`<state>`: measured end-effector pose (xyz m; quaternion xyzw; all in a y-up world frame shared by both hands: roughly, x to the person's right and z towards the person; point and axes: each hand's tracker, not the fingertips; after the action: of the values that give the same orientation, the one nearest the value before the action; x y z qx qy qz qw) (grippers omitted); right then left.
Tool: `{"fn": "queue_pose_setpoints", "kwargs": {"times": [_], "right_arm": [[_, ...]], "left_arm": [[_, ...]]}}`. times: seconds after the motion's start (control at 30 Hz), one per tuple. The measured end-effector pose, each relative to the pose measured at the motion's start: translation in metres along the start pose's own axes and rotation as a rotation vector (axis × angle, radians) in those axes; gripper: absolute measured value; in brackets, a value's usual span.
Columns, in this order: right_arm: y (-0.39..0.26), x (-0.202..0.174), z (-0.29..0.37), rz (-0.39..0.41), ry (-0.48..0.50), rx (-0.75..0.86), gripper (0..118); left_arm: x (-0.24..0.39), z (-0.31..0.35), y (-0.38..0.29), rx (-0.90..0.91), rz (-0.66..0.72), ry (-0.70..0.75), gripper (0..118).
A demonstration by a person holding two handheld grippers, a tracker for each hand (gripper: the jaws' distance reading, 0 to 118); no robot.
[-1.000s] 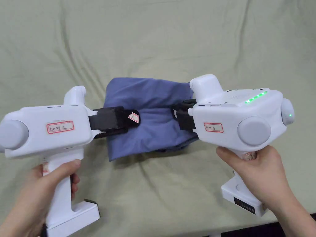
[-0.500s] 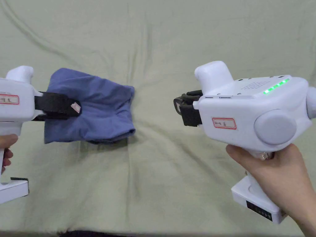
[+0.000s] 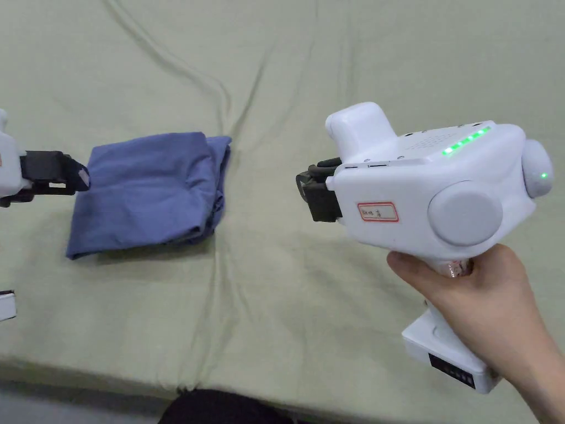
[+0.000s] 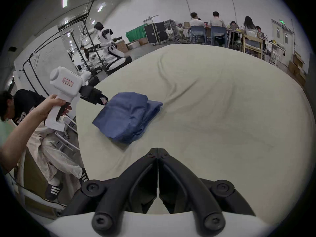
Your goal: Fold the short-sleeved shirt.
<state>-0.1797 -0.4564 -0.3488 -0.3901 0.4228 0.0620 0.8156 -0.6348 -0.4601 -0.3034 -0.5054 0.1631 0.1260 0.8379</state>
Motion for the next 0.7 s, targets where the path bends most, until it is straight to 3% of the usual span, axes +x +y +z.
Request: {"fn": "queue_pose_setpoints", "kwargs": {"times": [0.07, 0.1, 0.13, 0.17, 0.23, 0.37, 0.57, 0.7], "right_arm": [[-0.001, 0.002, 0.005, 0.0, -0.006, 0.003, 4], [-0.001, 0.004, 0.009, -0.001, -0.008, 0.008, 4], [-0.003, 0.005, 0.014, -0.005, -0.009, 0.017, 4], [-0.003, 0.008, 0.022, -0.012, -0.014, 0.03, 4], [-0.004, 0.015, 0.039, -0.018, -0.03, 0.058, 4], [-0.01, 0.039, 0.093, -0.037, -0.112, 0.147, 4], [-0.032, 0.085, 0.194, -0.061, -0.326, 0.244, 4], [-0.051, 0.11, 0.266, -0.102, -0.458, 0.318, 4]], "left_arm": [[0.003, 0.029, -0.016, 0.061, 0.027, 0.023, 83], [0.007, 0.042, -0.021, 0.104, 0.007, 0.051, 70], [0.016, 0.059, -0.03, 0.171, -0.04, 0.068, 43], [0.034, 0.079, -0.041, 0.234, -0.075, 0.076, 0], [0.063, 0.108, -0.056, 0.344, -0.061, 0.062, 0], [0.148, 0.158, -0.083, 0.481, -0.16, -0.04, 0], [0.29, 0.205, -0.104, 0.638, -0.292, -0.152, 0], [0.353, 0.223, -0.107, 0.678, -0.292, -0.224, 0]]}}
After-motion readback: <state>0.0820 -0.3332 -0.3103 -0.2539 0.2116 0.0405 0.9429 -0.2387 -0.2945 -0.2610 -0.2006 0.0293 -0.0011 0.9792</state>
